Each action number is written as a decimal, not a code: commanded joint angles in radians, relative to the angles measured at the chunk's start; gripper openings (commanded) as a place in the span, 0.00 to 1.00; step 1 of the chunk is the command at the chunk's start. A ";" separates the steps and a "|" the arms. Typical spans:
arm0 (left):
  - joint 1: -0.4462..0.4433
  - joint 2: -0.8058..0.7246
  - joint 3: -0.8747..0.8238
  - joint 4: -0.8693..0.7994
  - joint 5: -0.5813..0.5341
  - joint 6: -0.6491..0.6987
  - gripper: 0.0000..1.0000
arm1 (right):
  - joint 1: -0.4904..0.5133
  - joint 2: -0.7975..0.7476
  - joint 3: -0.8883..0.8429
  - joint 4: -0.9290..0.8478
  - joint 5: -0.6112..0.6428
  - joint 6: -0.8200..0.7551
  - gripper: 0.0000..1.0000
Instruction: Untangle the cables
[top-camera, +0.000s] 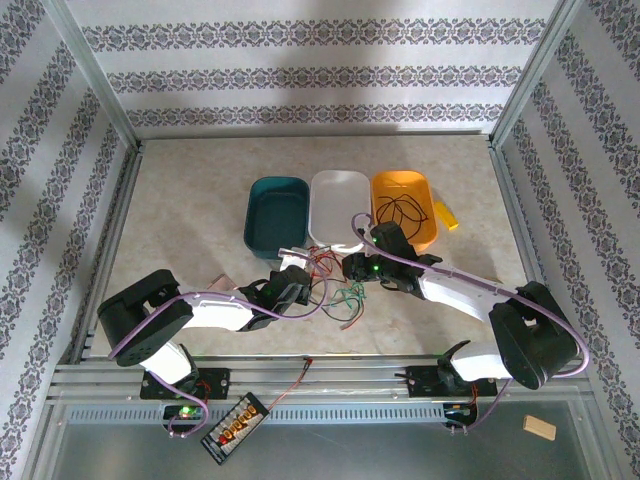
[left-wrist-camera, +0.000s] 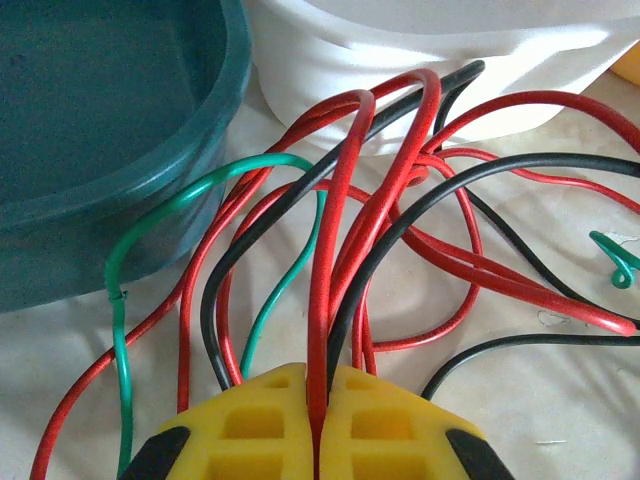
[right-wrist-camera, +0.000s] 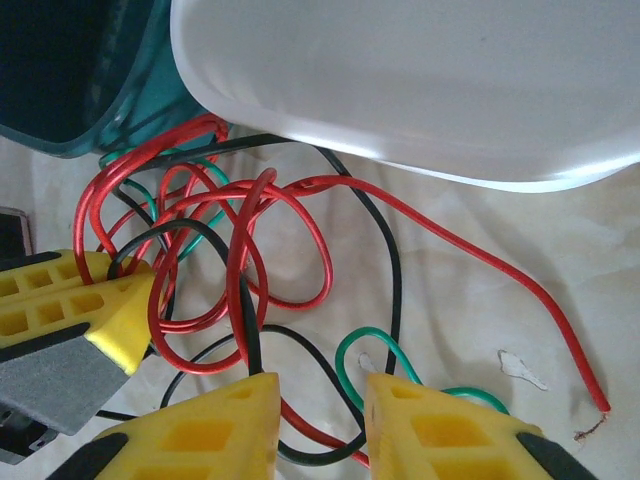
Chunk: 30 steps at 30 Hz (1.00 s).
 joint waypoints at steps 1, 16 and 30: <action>0.014 -0.005 -0.002 -0.006 -0.015 -0.011 0.00 | 0.012 -0.018 0.014 0.028 -0.019 -0.003 0.29; 0.014 0.008 0.011 -0.008 -0.011 -0.009 0.00 | 0.019 -0.002 0.007 0.044 -0.021 -0.003 0.28; 0.014 0.014 0.018 -0.011 -0.015 -0.012 0.00 | 0.024 0.021 -0.014 0.070 0.026 0.025 0.06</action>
